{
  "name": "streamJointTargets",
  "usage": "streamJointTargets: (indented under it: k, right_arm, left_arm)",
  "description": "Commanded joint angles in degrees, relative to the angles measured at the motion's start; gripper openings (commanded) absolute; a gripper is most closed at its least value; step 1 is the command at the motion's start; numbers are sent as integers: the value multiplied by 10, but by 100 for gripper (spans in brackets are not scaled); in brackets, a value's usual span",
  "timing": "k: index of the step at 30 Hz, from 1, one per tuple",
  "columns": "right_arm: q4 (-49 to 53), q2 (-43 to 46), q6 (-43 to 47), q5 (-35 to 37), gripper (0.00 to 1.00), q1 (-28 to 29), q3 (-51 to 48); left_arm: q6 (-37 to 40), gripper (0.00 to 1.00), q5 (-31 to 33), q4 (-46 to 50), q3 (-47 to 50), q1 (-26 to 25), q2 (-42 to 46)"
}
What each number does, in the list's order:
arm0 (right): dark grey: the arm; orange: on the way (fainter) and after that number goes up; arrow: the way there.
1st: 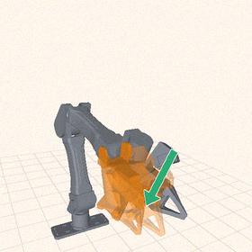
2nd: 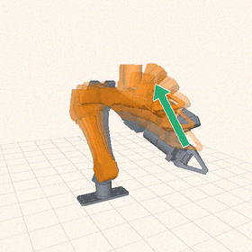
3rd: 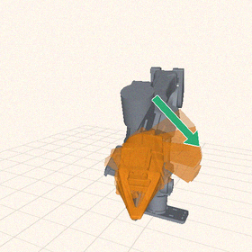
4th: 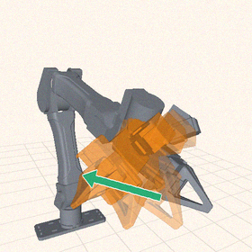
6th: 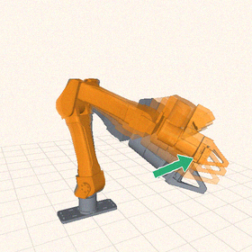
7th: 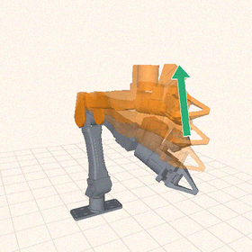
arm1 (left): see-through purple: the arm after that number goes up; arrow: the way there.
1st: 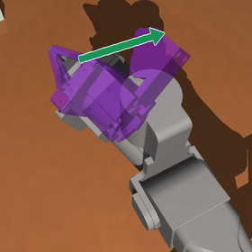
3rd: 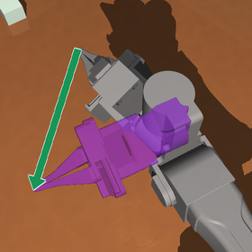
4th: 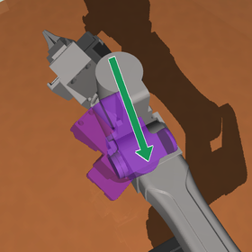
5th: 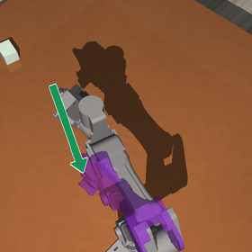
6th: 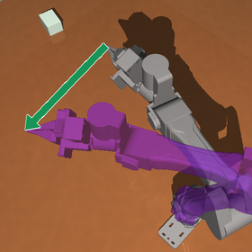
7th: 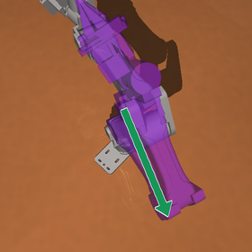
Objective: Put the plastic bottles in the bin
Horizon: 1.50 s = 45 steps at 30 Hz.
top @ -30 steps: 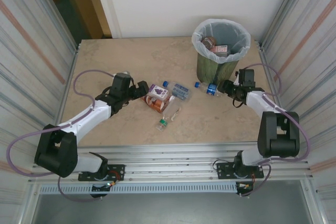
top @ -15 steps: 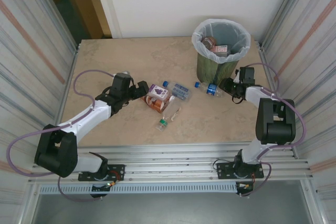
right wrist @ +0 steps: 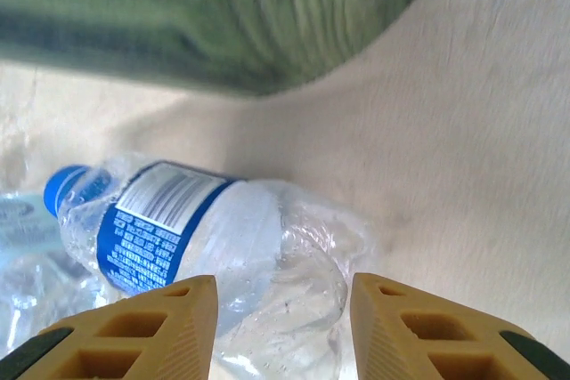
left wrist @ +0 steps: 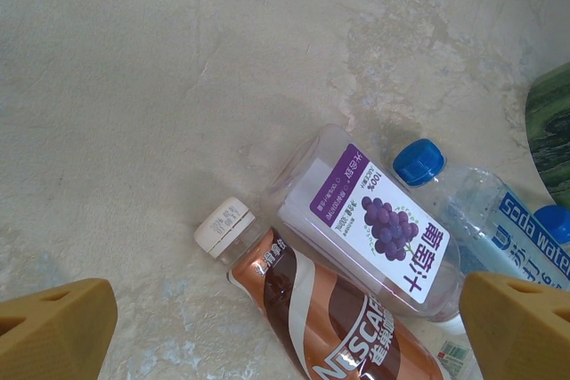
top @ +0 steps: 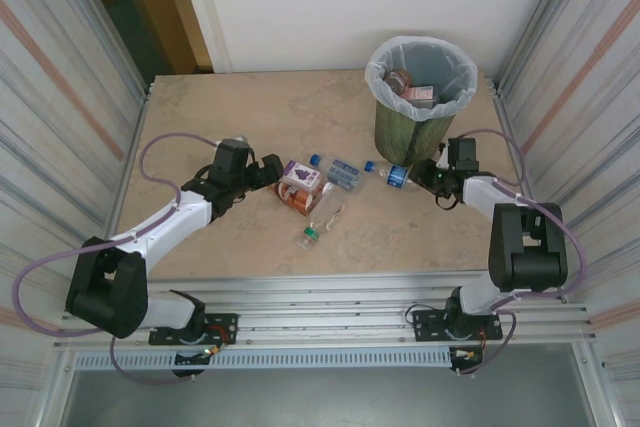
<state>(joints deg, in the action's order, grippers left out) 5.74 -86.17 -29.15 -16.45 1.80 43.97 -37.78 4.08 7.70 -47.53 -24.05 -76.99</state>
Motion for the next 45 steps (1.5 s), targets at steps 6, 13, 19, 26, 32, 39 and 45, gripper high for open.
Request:
streamJointTargets:
  k: [6, 13, 19, 26, 32, 39, 45]
  right_arm:
    - [84, 99, -51, 39, 44, 81, -40]
    - [136, 151, -58, 86, 49, 156, -28]
    - [152, 171, -18, 146, 64, 167, -2]
    - [108, 91, 3, 161, 77, 160, 22]
    - [56, 20, -34, 148, 86, 178, 42]
    - [43, -49, -104, 187, 90, 222, 73]
    - [55, -100, -162, 224, 87, 240, 101]
  left_arm:
    - [-12, 99, 4, 6, -6, -2, 2]
    - [-12, 99, 3, 2, -12, -1, -1]
    - [-10, 99, 4, 3, -13, -1, -2]
    - [-12, 99, 5, 2, -9, -1, -1]
    - [-12, 99, 10, 5, -9, -1, 2]
    - [-11, 99, 12, 6, -7, -1, 1]
    - [-9, 99, 13, 9, -7, -1, 2]
